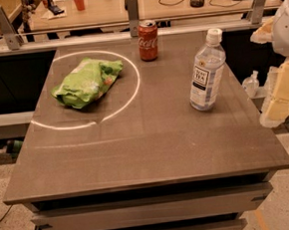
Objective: Pick green rice chip bag
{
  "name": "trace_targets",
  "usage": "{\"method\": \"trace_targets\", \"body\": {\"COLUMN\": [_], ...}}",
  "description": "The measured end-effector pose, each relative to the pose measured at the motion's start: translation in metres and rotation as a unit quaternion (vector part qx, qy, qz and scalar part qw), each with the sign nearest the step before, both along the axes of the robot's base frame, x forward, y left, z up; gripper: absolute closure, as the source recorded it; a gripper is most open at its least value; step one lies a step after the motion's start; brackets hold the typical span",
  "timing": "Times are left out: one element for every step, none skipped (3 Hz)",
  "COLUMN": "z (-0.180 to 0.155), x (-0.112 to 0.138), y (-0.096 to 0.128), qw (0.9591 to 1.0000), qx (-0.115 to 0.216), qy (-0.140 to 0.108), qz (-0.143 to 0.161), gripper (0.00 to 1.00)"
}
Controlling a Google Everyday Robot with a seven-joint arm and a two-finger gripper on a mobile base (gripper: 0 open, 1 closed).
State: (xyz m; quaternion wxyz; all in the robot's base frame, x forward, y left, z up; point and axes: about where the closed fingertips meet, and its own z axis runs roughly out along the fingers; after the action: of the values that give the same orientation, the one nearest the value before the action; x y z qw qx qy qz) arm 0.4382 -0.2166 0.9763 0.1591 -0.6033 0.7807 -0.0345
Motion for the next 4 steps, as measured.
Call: {"method": "trace_targets", "body": {"z": [0.003,0.019,0.04,0.054], "x": [0.001,0.011,0.026,0.036], "y": [0.002,0.025,0.063,0.105], "qw": [1.0,0.9979,0.9875,0.9656], "qx": [0.001,-0.018,-0.054,-0.096], "qy": [-0.006,-0.033,-0.075,-0.119], "qz": [0.003,0.054,0.128,0.21], "gripper": [0.0,0.0,0.0,0.0]}}
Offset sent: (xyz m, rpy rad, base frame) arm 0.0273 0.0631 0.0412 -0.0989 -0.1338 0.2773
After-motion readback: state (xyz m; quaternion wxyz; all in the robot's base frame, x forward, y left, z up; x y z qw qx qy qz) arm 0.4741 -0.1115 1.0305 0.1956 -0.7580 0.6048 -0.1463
